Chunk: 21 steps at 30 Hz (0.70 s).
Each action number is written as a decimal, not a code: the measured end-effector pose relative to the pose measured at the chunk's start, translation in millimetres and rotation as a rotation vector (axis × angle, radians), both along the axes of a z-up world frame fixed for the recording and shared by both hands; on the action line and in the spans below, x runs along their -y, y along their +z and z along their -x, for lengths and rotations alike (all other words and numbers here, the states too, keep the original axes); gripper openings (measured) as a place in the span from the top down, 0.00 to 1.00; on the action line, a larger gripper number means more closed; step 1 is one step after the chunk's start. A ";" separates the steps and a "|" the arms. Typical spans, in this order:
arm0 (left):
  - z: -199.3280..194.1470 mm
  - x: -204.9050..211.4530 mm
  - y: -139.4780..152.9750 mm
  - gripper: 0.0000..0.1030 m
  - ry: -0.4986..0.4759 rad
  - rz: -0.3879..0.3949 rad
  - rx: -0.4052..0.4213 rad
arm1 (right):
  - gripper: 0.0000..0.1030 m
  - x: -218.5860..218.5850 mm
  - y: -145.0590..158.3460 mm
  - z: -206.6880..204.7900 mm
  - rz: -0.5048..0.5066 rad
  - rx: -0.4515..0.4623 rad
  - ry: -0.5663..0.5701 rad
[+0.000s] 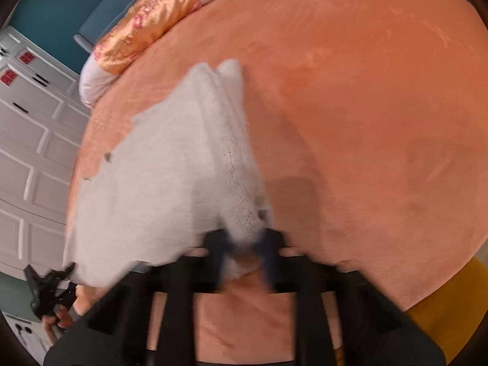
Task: Fold small clothes
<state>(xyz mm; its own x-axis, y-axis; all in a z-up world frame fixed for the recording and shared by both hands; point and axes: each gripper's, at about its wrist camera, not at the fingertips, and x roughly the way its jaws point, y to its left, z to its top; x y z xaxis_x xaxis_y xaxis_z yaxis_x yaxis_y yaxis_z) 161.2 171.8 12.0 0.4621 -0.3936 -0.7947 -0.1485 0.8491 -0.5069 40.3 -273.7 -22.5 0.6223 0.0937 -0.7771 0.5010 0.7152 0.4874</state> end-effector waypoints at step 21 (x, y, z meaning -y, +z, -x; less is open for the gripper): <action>61.2 -27.3 66.1 0.38 -0.069 -0.089 0.103 | 0.49 -7.9 40.2 82.5 0.223 -0.092 0.066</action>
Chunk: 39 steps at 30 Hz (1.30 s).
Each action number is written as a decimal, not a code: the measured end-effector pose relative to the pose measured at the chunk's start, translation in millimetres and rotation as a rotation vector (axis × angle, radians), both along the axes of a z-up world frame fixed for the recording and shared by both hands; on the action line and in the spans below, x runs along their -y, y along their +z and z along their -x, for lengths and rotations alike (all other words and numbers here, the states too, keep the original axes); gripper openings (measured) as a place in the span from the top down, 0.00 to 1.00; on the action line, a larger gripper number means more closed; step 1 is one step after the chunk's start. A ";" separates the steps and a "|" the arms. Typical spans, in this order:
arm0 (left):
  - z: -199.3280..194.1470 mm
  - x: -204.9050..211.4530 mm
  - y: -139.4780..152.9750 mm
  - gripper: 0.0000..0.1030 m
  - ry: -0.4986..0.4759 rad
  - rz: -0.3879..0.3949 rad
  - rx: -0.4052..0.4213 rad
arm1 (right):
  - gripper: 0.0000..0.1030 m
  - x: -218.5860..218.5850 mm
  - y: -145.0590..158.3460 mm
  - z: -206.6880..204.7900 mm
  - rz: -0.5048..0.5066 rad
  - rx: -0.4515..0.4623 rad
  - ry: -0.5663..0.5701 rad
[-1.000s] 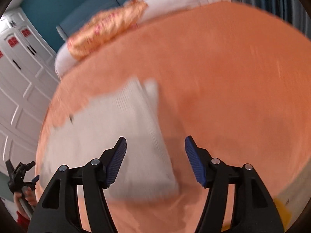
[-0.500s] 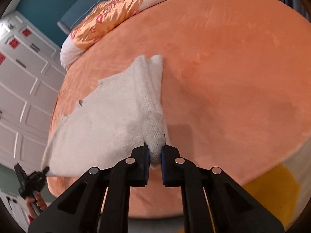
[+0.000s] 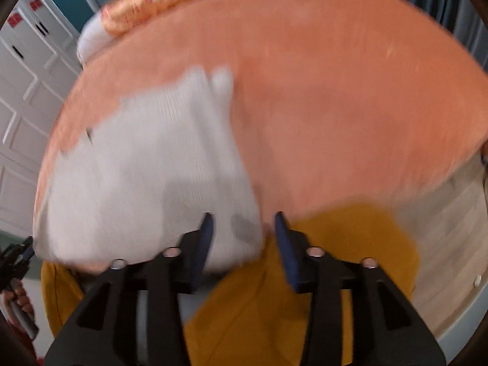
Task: Fold small clothes
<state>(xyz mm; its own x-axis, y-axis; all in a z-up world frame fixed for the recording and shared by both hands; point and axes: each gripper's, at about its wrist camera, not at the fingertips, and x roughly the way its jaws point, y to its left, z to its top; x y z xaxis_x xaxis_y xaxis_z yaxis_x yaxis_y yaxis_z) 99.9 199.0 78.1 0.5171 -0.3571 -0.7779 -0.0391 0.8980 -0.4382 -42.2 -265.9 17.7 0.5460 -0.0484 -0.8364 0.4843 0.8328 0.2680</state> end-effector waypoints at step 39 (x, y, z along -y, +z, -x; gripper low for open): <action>-109.1 31.2 -57.0 0.85 -0.025 -0.053 -0.042 | 0.54 26.6 -7.5 -118.5 0.052 0.092 -0.036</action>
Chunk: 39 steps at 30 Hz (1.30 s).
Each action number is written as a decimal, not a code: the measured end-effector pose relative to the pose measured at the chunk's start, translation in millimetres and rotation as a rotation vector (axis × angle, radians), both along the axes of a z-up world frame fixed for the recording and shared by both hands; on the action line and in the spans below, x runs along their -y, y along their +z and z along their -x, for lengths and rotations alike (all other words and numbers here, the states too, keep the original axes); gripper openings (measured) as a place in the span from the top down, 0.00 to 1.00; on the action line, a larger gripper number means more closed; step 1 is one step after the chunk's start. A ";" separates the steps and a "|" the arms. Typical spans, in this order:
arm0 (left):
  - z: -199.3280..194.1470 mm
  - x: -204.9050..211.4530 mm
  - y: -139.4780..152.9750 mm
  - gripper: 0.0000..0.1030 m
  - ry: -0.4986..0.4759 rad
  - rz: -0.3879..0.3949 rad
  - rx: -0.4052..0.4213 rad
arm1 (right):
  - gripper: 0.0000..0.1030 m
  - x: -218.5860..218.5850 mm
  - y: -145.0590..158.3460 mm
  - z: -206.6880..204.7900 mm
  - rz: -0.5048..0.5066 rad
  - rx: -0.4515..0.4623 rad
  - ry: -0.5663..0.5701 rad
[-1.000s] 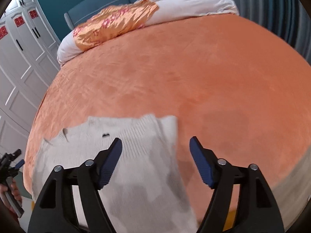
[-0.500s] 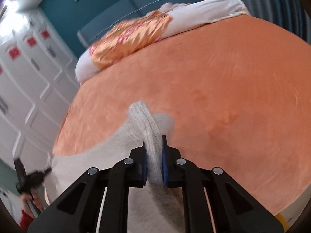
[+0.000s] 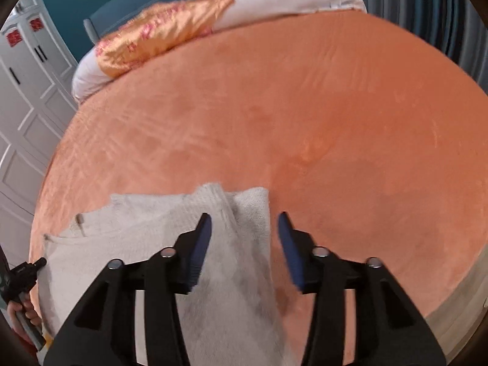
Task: Fold small clothes
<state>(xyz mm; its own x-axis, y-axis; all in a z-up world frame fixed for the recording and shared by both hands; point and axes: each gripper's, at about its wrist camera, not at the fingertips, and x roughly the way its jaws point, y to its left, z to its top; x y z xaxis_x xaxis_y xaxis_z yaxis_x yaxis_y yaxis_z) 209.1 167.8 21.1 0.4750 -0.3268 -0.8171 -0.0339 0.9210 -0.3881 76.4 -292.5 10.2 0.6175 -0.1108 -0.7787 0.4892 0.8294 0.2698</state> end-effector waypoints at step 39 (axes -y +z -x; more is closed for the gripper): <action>17.7 52.6 24.3 0.73 -0.007 -0.206 0.091 | 0.83 -76.7 18.5 -25.2 0.009 0.021 0.188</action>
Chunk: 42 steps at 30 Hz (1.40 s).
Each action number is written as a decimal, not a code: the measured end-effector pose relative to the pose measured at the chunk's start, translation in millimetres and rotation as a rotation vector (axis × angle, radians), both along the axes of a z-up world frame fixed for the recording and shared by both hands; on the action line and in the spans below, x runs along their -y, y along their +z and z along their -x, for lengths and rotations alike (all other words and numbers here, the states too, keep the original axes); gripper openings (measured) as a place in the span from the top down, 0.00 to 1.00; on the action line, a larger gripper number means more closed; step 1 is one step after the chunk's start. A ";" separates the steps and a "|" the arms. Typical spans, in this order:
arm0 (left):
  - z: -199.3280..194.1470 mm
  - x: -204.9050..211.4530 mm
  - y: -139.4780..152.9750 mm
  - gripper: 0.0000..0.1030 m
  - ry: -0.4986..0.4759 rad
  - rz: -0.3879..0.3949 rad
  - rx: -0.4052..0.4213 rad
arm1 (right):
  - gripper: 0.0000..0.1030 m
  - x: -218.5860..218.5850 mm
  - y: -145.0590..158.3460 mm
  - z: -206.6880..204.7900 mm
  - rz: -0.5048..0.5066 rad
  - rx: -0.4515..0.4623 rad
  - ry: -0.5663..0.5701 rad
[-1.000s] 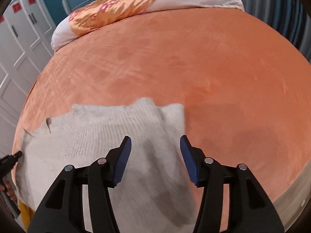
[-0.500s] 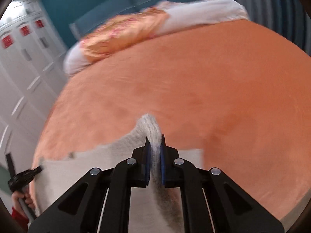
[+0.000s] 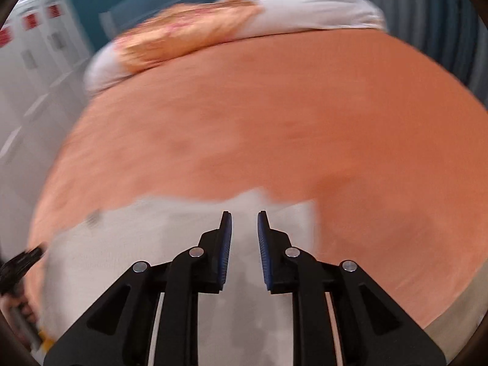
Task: Fold small clothes
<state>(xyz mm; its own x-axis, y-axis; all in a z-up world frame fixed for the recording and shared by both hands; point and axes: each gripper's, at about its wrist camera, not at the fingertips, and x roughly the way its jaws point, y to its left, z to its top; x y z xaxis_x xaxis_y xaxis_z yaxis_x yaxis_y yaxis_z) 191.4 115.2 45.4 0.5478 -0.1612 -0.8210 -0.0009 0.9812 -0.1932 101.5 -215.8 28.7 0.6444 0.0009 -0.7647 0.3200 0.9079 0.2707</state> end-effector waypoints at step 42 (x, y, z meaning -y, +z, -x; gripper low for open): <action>83.3 -27.5 -57.6 0.93 -0.046 -0.013 -0.172 | 0.92 31.6 -16.8 142.4 -0.022 -0.083 -0.190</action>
<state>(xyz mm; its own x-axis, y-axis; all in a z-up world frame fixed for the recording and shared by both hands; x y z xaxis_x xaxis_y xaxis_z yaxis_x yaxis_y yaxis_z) 108.1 142.7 -12.2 0.3915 -0.1716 -0.9040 0.0127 0.9834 -0.1812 -40.9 -247.3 11.9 0.5692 -0.0976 -0.8164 0.5071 0.8232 0.2552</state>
